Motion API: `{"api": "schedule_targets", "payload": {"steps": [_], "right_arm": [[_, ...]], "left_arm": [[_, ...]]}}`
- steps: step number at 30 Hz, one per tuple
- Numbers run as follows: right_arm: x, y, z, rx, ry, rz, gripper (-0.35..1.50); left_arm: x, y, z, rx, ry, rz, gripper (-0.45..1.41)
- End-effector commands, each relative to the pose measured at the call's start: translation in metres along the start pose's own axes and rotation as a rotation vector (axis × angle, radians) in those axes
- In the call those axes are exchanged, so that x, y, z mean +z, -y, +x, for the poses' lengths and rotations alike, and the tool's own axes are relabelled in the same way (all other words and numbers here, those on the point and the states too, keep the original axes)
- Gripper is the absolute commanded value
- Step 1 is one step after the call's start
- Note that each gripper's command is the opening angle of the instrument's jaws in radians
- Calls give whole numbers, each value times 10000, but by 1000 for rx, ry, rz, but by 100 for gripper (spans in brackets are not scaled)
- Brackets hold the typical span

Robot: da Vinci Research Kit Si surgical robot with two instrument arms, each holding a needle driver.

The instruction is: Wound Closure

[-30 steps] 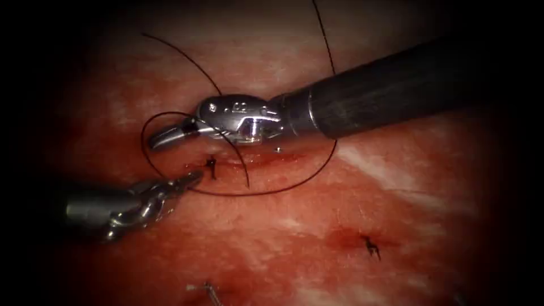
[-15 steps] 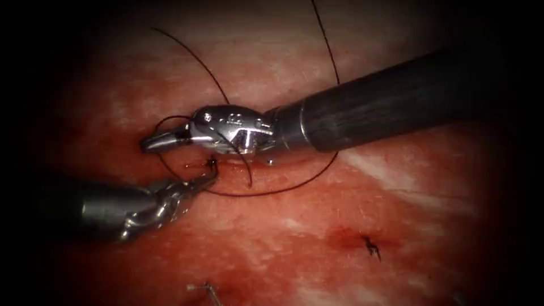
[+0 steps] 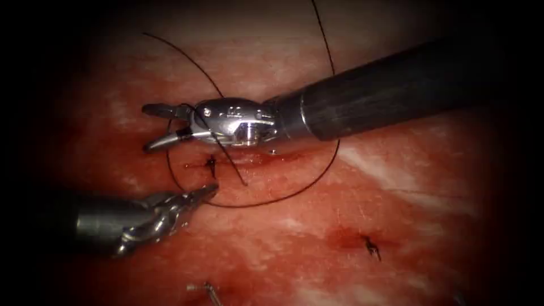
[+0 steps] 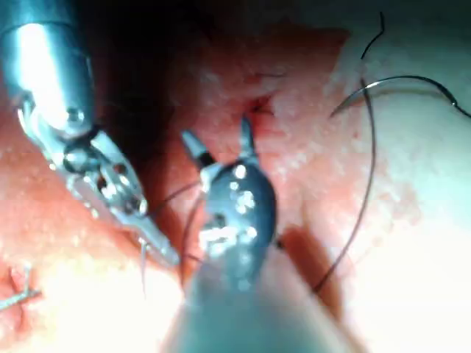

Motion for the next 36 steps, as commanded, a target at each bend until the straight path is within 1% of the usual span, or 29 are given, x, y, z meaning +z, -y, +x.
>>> {"api": "schedule_targets", "payload": {"steps": [1, 7, 12, 13, 14, 17, 21, 23, 27, 33, 36], "right_arm": [[4, -3, -6, -12, 4, -15, 118], [4, -6, -10, -26, 34, -80, 120], [3, -6, -10, -37, 109, -119, 120], [3, -4, -11, -48, 131, -132, 120], [3, -4, -11, -48, 131, -132, 120], [3, -1, -15, -72, 172, -131, 120], [2, 6, -21, -76, 192, -109, 120], [1, 9, -25, -81, 212, -99, 120], [-3, 9, -32, -87, 253, -84, 118], [-5, 13, -39, -95, 287, -66, 116], [-5, 14, -39, -95, 287, -65, 116]], "left_arm": [[2, -5, 6, -1, -1, -2, -45], [-17, 2, 27, -9, -10, -2, -45], [-35, 11, 41, -23, 2, -9, -45], [-41, 15, 45, -8, 6, -11, -45], [-41, 15, 45, -8, 6, -11, -45], [-51, 24, 46, 30, 9, -2, -45], [-61, 43, 33, 100, 70, -23, -45], [-65, 51, 25, 131, 83, -34, -45], [-78, 67, 16, 289, 143, -74, -45], [-87, 71, 6, 460, 196, -117, -45], [-90, 73, 4, 475, 194, -132, -45]]}}
